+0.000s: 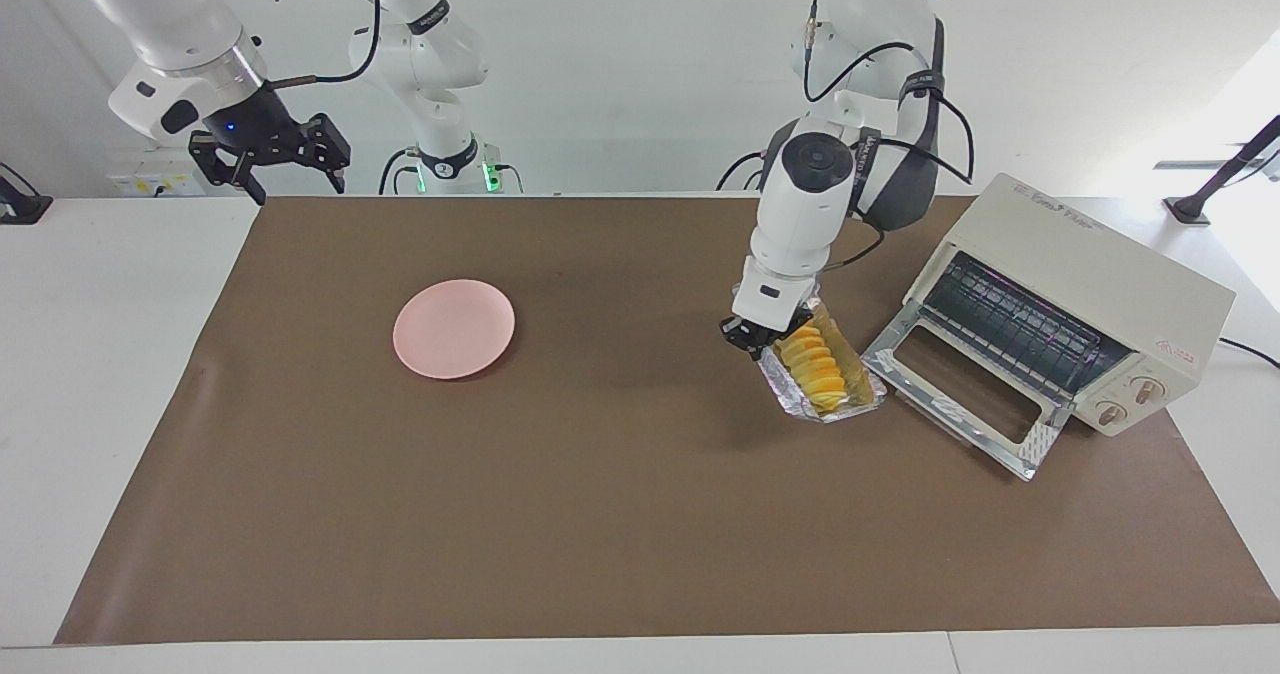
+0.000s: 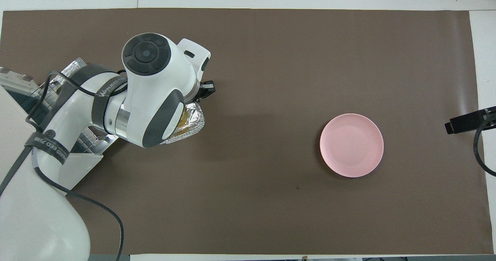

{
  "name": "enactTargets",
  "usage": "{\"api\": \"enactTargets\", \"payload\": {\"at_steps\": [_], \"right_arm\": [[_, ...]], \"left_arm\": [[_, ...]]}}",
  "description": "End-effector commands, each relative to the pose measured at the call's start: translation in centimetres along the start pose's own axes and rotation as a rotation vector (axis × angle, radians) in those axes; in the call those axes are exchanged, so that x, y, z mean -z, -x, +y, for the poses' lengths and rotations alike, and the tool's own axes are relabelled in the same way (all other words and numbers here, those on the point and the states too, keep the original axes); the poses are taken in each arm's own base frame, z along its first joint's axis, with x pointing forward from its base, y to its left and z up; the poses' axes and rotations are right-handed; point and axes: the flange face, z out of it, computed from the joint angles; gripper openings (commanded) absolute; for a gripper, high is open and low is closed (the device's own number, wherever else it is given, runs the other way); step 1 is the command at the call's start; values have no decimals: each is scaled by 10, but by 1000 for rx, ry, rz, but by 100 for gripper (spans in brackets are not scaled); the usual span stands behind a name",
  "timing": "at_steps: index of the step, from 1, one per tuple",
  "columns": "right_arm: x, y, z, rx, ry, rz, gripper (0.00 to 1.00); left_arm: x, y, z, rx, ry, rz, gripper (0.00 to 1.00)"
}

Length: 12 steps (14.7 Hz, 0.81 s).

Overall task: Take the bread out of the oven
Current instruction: 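Grasp the foil tray with the left gripper and pull it out, then carry the foil tray with the left gripper and set it on the table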

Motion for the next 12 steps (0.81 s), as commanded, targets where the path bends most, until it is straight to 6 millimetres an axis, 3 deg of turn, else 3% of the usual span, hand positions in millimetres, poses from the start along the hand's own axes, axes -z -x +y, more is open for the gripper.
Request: {"api": "enactTargets", "payload": {"at_steps": [1, 4, 7, 9, 12], "right_arm": [[-1, 6, 6, 10, 3, -8, 100], [0, 6, 6, 10, 4, -7, 100], [0, 6, 8, 6, 3, -7, 100], [0, 6, 9, 3, 3, -7, 100], [0, 8, 15, -5, 2, -6, 100]], "left_arm": [[-38, 9, 47, -92, 20, -19, 0], [-57, 36, 83, -147, 40, -22, 0], [-76, 35, 93, -143, 80, -2, 0], [-74, 52, 109, -178, 86, 2, 0], [-77, 54, 112, -183, 94, 9, 0]]}}
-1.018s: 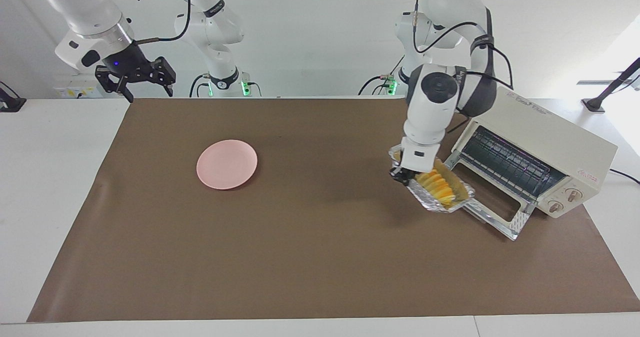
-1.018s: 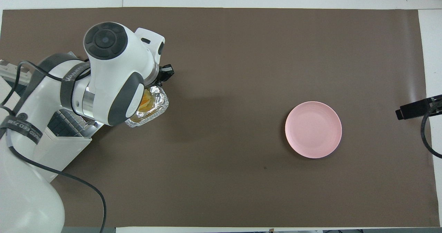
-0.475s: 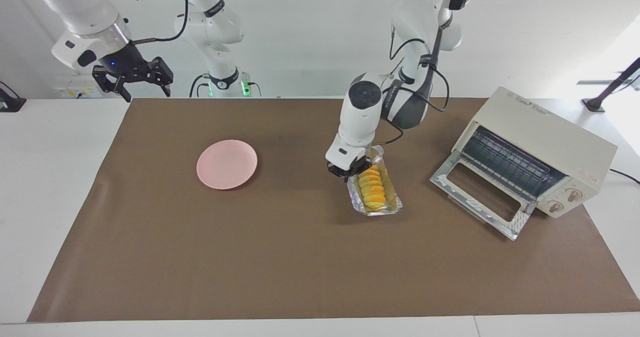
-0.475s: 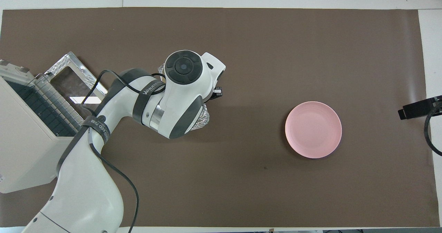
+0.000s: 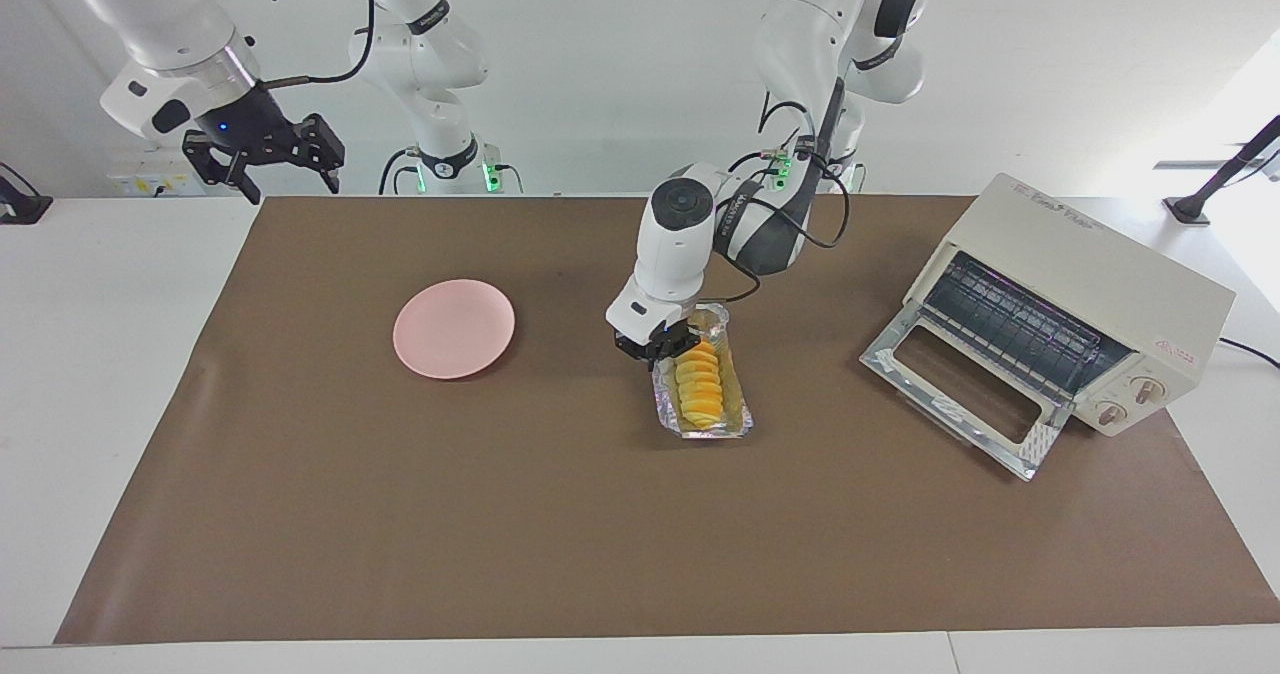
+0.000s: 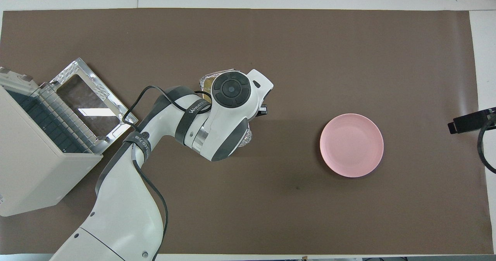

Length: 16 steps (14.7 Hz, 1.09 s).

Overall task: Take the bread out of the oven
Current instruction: 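Carry the foil tray with the left gripper and set it on the table, then retract the left gripper while the right gripper reaches the foil tray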

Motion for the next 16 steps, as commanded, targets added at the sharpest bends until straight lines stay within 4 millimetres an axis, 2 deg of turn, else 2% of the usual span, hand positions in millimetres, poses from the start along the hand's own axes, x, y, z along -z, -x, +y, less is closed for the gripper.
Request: {"api": "enactTargets", "payload": {"at_steps": [1, 2, 3, 6, 7, 8, 9, 11, 12, 13, 15, 16], "right_arm": [[0, 6, 7, 8, 4, -7, 100], [-1, 6, 8, 5, 3, -8, 100], [-1, 6, 8, 2, 3, -8, 100], [-1, 6, 7, 4, 3, -8, 100], [-1, 6, 7, 4, 3, -8, 100], [-2, 6, 6, 4, 3, -8, 100], [-1, 6, 6, 5, 4, -7, 100], [-3, 3, -3, 16, 7, -2, 100], [-4, 1, -6, 17, 10, 4, 100], [-6, -2, -18, 22, 12, 3, 100], [-13, -9, -38, -4, 17, 9, 100], [-16, -15, -55, -5, 20, 13, 100]], "left_arm": [[-4, 0, 9, -11, 26, 11, 0], [-9, 15, 26, -38, 41, 24, 12], [-11, 18, 28, -44, 46, 30, 19], [-9, 16, 26, -32, 46, 31, 54], [-5, 14, 26, -22, 46, 20, 58], [6, 8, 25, 1, 60, 3, 67], [17, 0, 20, 23, 64, -9, 100], [44, -29, -7, 73, 63, -14, 100], [60, -48, -30, 114, 71, 2, 100], [76, -56, -48, 142, 74, 10, 100], [110, -60, -75, 173, 63, 5, 100], [126, -66, -105, 213, 38, -20, 100]]}}
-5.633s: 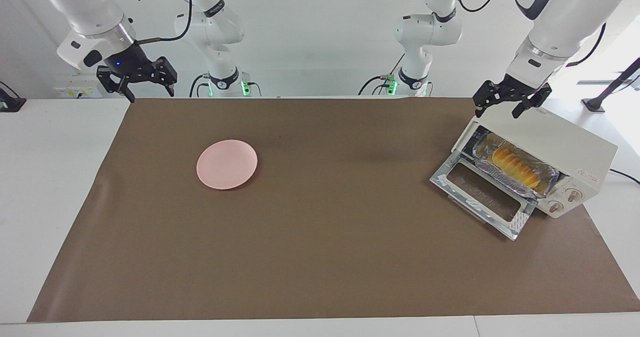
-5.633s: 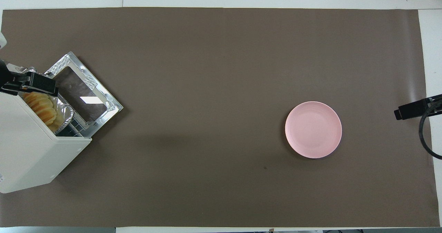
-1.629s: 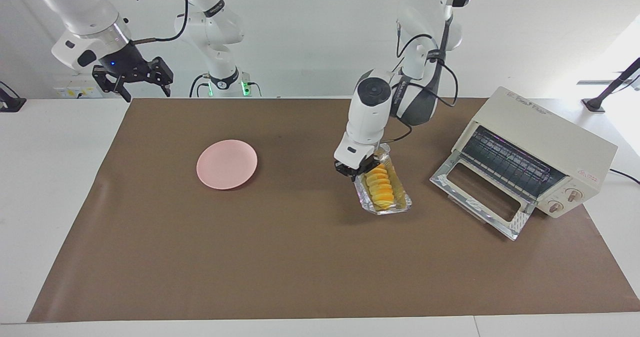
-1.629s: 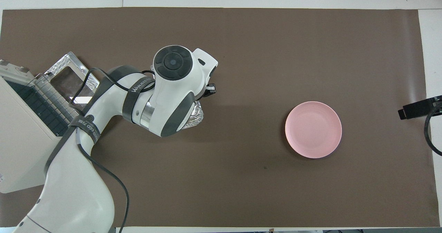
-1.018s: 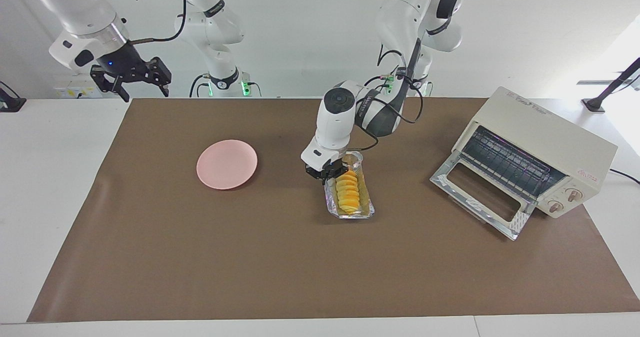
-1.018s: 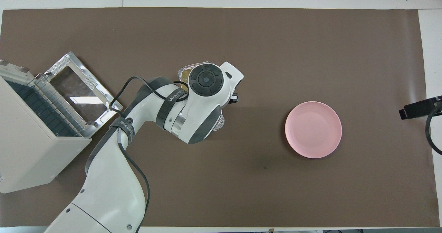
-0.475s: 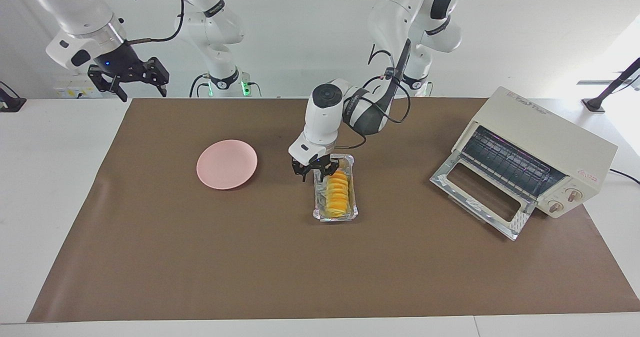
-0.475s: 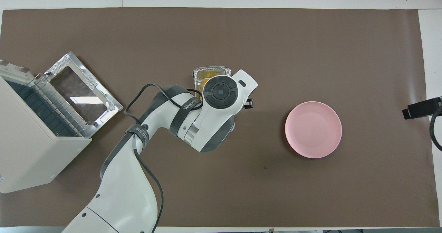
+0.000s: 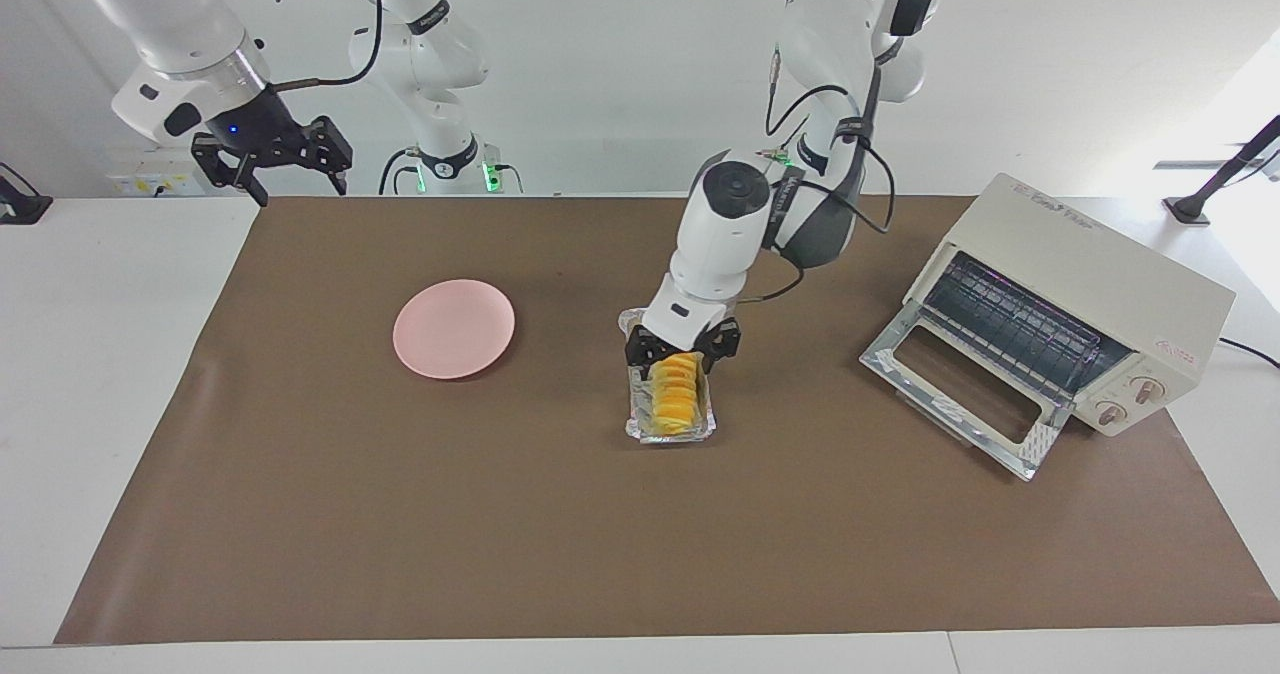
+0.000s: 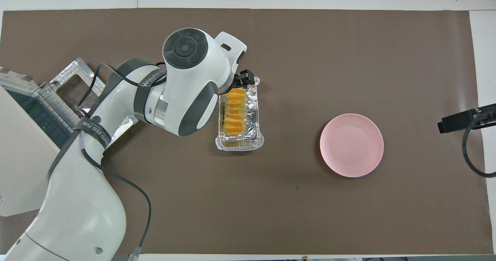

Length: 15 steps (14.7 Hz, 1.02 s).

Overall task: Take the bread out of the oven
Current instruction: 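Retract the left gripper while the right gripper reaches the foil tray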

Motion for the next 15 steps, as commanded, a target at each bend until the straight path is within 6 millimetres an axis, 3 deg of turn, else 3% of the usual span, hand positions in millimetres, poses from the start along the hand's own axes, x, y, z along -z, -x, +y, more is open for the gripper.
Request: {"api": "enactTargets", "payload": {"at_steps": [1, 3, 5, 7, 8, 9, 12, 15], "right_arm": [[-15, -14, -40, -24, 15, 7, 100], [-30, -28, -71, -47, 18, 24, 100], [-59, -50, -113, -65, 20, 27, 100], [-95, -78, -155, -116, 10, 36, 100], [-113, -89, -177, -130, 8, 50, 100], [-132, -99, -201, -143, 6, 54, 100], [-178, -117, -272, -171, 14, 56, 100], [-231, -160, -346, -250, 34, 53, 100]], "left_arm": [[56, -12, -61, 72, -46, -65, 100], [91, -28, -126, 56, -77, -119, 100], [129, -31, -190, -26, -87, -188, 100], [169, -24, -250, -87, -89, -233, 100], [190, -12, -270, -103, -95, -260, 100], [201, -3, -287, -97, -122, -268, 100], [210, 22, -296, -103, -185, -301, 100], [207, 30, -305, -127, -178, -306, 100]]}}
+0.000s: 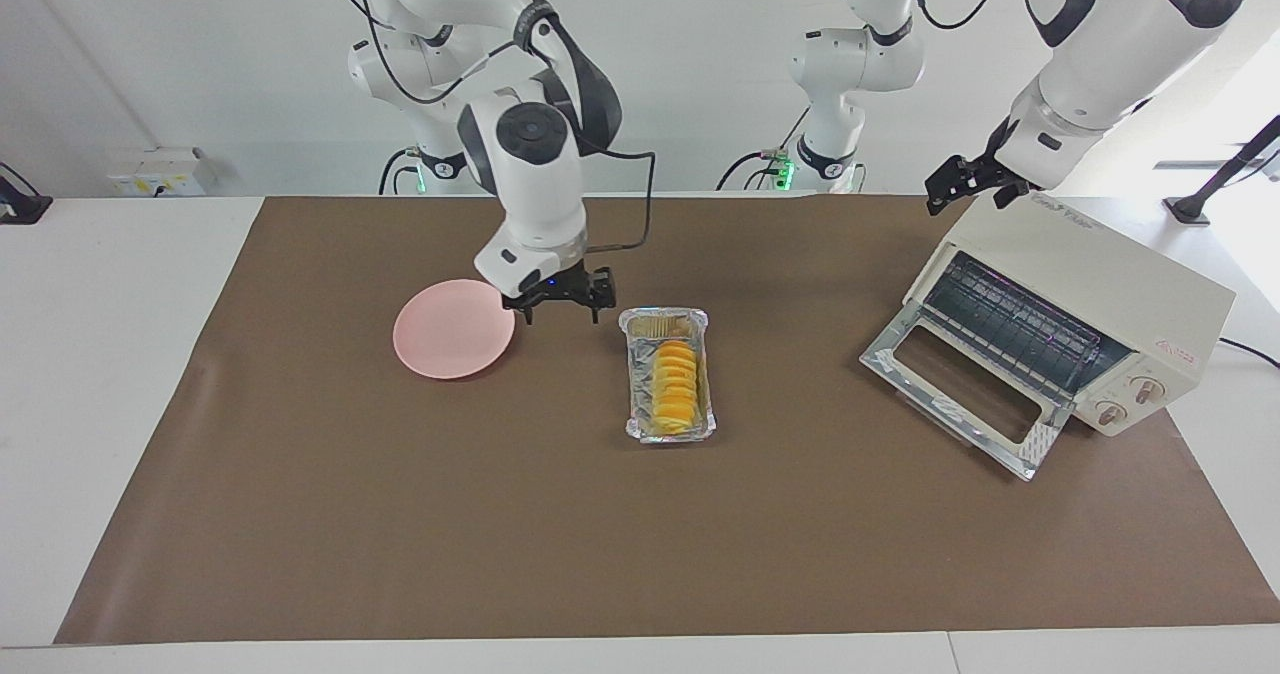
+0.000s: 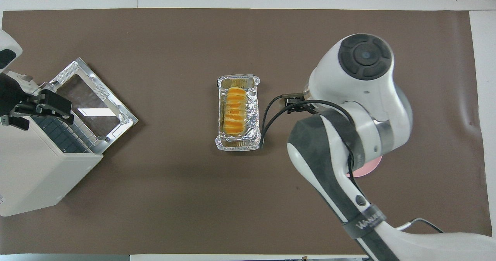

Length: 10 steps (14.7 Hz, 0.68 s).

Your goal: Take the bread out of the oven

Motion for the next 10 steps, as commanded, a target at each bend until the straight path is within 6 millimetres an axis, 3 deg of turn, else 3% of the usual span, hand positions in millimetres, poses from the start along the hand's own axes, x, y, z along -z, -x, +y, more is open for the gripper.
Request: {"api": "enactTargets", "payload": {"at_steps": [1, 2, 7, 10], "right_arm": [[-46, -35, -56, -64, 13, 10, 100], [-56, -46, -55, -73, -12, 49, 100], [-86, -51, -48, -72, -1, 64, 100], [-100, -49, -46, -70, -3, 70, 92]], "left_arm": [[-12, 7, -3, -28, -19, -6, 100], [-10, 0, -2, -61, -14, 50, 100], [-10, 0, 2, -87, -16, 51, 100], [-11, 3, 4, -108, -19, 32, 100]]}}
